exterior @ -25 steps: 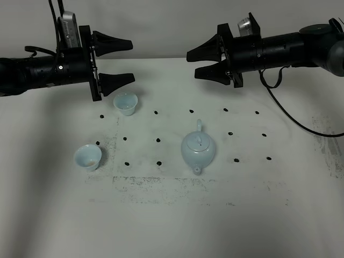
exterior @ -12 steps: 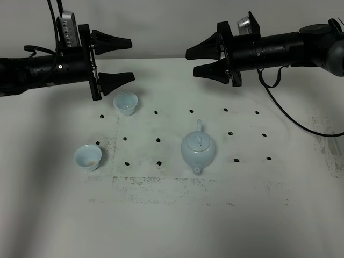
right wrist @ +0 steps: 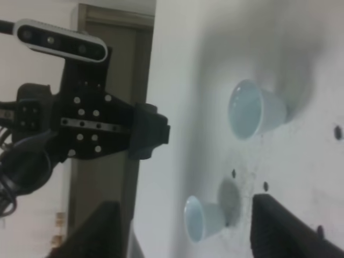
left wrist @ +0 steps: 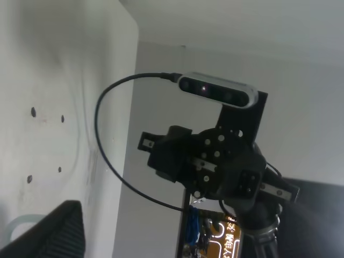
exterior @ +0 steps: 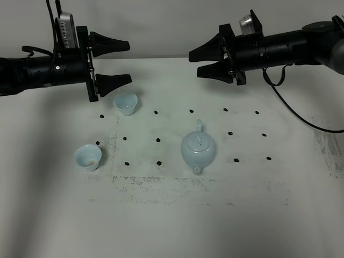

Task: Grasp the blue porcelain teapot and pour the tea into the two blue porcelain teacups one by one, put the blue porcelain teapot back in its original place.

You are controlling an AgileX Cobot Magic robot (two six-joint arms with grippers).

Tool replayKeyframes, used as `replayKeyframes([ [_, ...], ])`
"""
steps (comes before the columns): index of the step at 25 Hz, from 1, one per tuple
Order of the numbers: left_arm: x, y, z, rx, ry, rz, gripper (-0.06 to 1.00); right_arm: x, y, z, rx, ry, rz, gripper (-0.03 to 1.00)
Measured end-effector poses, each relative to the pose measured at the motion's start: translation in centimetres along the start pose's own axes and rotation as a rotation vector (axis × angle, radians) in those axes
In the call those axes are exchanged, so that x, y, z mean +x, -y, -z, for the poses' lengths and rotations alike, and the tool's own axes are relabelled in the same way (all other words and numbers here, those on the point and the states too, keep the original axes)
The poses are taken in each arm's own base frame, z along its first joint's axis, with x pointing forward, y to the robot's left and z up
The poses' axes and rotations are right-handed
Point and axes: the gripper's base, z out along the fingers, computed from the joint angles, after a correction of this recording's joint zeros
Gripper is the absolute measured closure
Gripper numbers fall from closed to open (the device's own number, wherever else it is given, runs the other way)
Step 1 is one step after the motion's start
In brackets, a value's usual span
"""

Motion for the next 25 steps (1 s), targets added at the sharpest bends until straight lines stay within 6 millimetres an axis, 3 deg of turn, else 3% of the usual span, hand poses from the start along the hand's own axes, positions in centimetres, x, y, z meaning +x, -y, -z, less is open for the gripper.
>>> replayKeyframes([
  [2,-0.1,0.6,0.7,-0.004,0.009,-0.016,0.21,-0.1,-0.7,0.8,0.02,0.002,0.03,0.43],
  [6,0.0,3.6,3.3,-0.047,0.026,-0.081,0.21,-0.3,-2.7,2.8,0.085,0.007,0.114,0.43],
  [13,2.4,11.4,7.9,-0.162,0.06,-0.28,0.21,-0.5,-6.9,7.4,0.201,0.053,0.259,0.43],
  [18,6.1,17.6,12.3,-0.304,0.135,-0.456,0.21,0.0,-9.2,10.6,0.321,0.068,0.338,0.43],
  [25,14.0,24.3,16.1,-0.64,0.231,-0.65,0.21,1.2,-13.3,14.5,0.455,0.105,0.463,0.43],
])
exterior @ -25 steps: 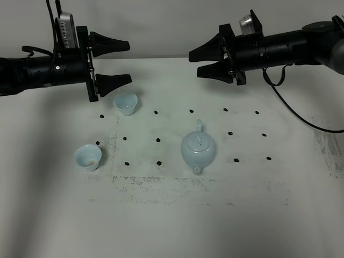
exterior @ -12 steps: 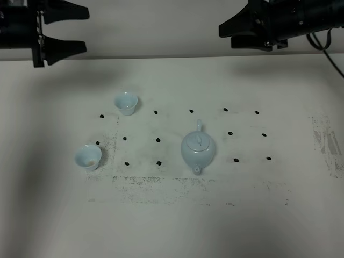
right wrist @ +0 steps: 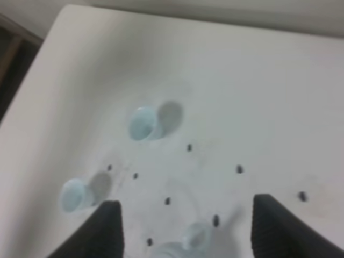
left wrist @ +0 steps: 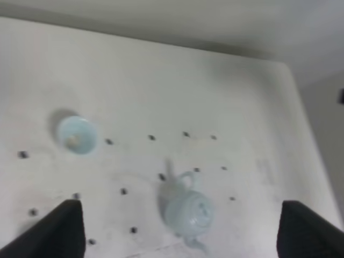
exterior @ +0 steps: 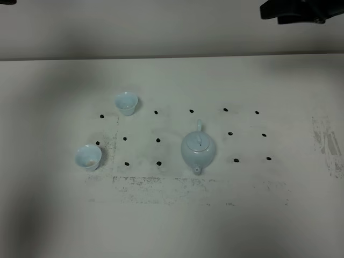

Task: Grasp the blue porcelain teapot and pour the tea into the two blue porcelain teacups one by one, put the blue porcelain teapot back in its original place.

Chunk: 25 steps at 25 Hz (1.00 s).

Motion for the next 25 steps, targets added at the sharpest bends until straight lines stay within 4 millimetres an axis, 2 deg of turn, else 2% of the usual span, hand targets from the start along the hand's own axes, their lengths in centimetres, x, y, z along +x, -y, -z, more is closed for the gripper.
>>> replayKeyframes([
  [6,2.8,5.8,5.7,-0.059,0.121,-0.123,0.21,-0.6,-1.9,3.5,0.076,0.075,0.061,0.43],
  [9,6.3,8.7,7.2,-0.081,0.119,-0.208,0.21,-0.6,-2.2,4.0,0.085,0.082,0.068,0.43],
  [12,10.7,10.1,8.3,-0.146,0.102,-0.293,0.21,-0.6,-2.2,4.0,0.087,0.079,0.069,0.43],
  [15,14.7,10.1,9.6,-0.249,0.141,-0.328,0.21,-0.6,-2.3,4.1,0.088,0.08,0.068,0.43],
  [19,19.6,8.7,10.6,-0.368,0.161,-0.329,0.21,-0.6,-2.5,4.3,0.089,0.085,0.072,0.43],
  [25,26.6,5.5,9.2,-0.446,0.108,-0.326,0.21,-0.6,-2.6,4.4,0.089,0.087,0.075,0.43],
])
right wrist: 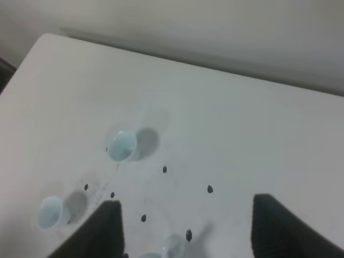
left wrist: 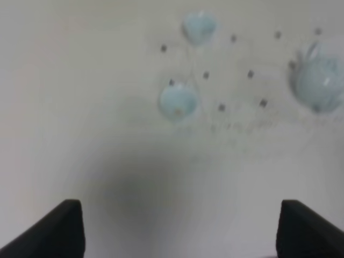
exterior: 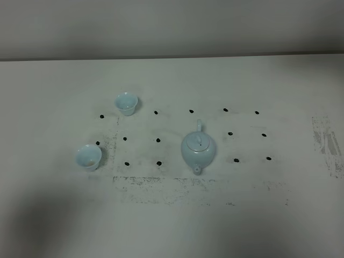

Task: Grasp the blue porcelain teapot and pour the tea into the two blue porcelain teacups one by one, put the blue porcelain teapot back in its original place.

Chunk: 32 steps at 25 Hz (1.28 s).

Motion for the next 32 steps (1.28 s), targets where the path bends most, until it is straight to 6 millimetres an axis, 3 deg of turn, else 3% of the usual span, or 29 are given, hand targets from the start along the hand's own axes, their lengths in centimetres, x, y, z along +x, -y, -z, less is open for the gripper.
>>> replayKeyframes([
  [5,4.8,-0.2,-1.4,-0.044,-0.005,-0.015,0.21,0.0,-0.1,0.1,0.0,0.002,0.002,0.43],
  [11,7.8,-0.2,-2.4,-0.067,0.054,-0.029,0.21,0.0,-0.1,0.1,0.0,0.002,0.002,0.43],
  [19,9.4,-0.3,-3.4,-0.075,0.076,-0.02,0.21,0.0,-0.1,0.1,0.0,0.001,0.002,0.43],
  [32,9.6,-0.3,-3.3,-0.077,0.091,-0.019,0.21,0.0,-0.1,0.1,-0.004,-0.005,0.011,0.43],
])
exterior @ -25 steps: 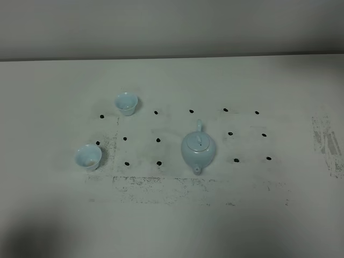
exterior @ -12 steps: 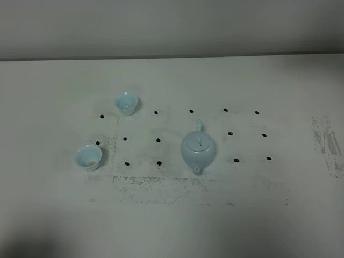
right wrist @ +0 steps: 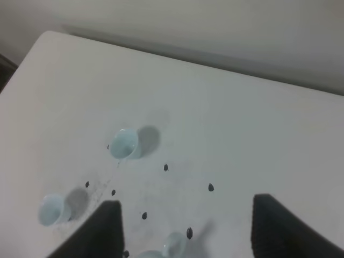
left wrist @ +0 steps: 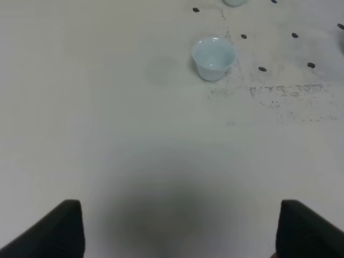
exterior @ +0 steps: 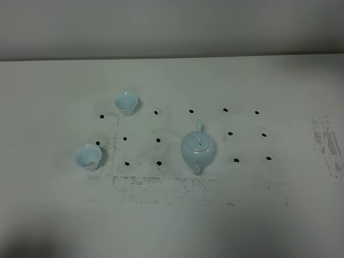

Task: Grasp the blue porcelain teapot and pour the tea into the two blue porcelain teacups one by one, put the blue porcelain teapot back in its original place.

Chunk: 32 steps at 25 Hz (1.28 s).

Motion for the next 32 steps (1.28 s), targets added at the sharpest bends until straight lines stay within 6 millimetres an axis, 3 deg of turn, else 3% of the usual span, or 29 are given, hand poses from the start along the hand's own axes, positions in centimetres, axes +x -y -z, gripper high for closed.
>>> replayKeyframes([
  [7,0.0,0.1,0.0,0.008,-0.001,0.004,0.21,0.1,-0.1,-0.1,-0.006,-0.009,0.013,0.43],
  [10,0.0,0.1,0.0,0.009,0.0,0.004,0.21,0.1,-1.2,-0.9,-0.02,-0.028,0.046,0.43],
  [19,0.0,0.1,0.0,0.009,0.0,0.004,0.21,1.2,-9.3,-7.6,0.1,-0.172,0.419,0.43],
  [23,0.0,0.1,0.0,0.009,0.0,0.004,0.21,2.2,-11.2,-10.0,0.155,-0.241,0.506,0.43],
  [27,0.0,0.1,0.0,0.009,0.0,0.004,0.21,3.2,-11.2,-12.3,0.175,-0.3,0.51,0.43],
  [32,0.0,0.1,0.0,0.009,0.0,0.004,0.21,4.4,-9.4,-15.5,0.198,-0.366,0.503,0.43],
])
